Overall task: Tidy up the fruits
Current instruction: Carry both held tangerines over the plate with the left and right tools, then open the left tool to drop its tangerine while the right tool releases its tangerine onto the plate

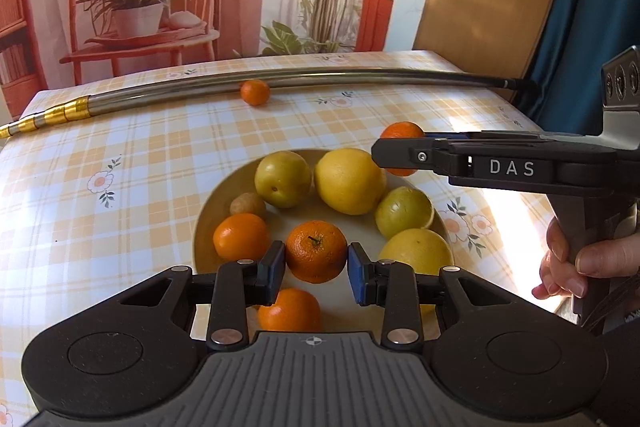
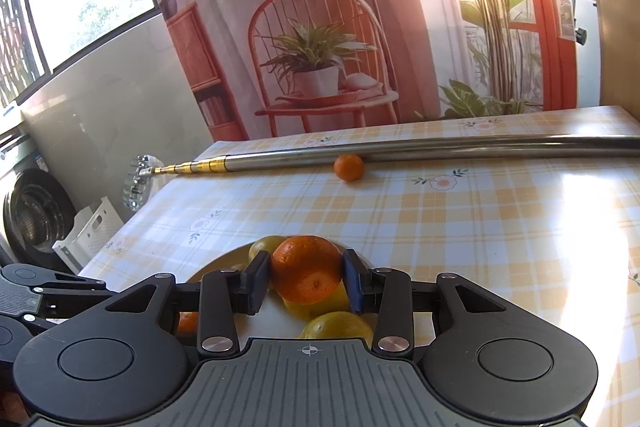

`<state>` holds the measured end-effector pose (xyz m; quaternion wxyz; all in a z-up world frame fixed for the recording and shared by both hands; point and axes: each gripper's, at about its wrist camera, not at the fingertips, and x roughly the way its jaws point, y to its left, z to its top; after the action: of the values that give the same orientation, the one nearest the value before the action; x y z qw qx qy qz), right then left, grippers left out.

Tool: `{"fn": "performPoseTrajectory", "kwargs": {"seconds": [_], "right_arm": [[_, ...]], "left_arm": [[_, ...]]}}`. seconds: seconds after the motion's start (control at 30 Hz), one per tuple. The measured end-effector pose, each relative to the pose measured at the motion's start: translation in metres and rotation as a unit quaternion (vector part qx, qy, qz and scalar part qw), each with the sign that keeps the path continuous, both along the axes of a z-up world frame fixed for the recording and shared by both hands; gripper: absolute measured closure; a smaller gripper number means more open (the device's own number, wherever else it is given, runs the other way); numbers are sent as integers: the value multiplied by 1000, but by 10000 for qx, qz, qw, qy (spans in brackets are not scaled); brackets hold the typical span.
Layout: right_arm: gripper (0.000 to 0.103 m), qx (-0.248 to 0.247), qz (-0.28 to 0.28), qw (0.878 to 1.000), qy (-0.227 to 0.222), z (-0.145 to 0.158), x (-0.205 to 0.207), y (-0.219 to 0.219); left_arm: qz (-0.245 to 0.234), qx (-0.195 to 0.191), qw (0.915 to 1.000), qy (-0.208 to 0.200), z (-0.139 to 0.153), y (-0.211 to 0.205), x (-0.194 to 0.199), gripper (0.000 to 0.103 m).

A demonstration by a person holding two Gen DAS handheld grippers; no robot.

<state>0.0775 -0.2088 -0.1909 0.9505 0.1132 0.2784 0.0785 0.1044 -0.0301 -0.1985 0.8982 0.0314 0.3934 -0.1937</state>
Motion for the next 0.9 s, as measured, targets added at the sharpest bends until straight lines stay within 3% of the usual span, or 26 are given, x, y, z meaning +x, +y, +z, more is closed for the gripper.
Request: {"fn": "performPoseTrajectory", "kwargs": {"seconds": [0.3,0.9], "right_arm": [[67,-68,55,9999,77,0,-18,9],[67,-22,43,9999,123,-4,-19,5]], "left_arm": [[-267,-27,9993,255,-4,-3,-11,67],[-506,95,9984,248,-3,-10,-14,67]]}}
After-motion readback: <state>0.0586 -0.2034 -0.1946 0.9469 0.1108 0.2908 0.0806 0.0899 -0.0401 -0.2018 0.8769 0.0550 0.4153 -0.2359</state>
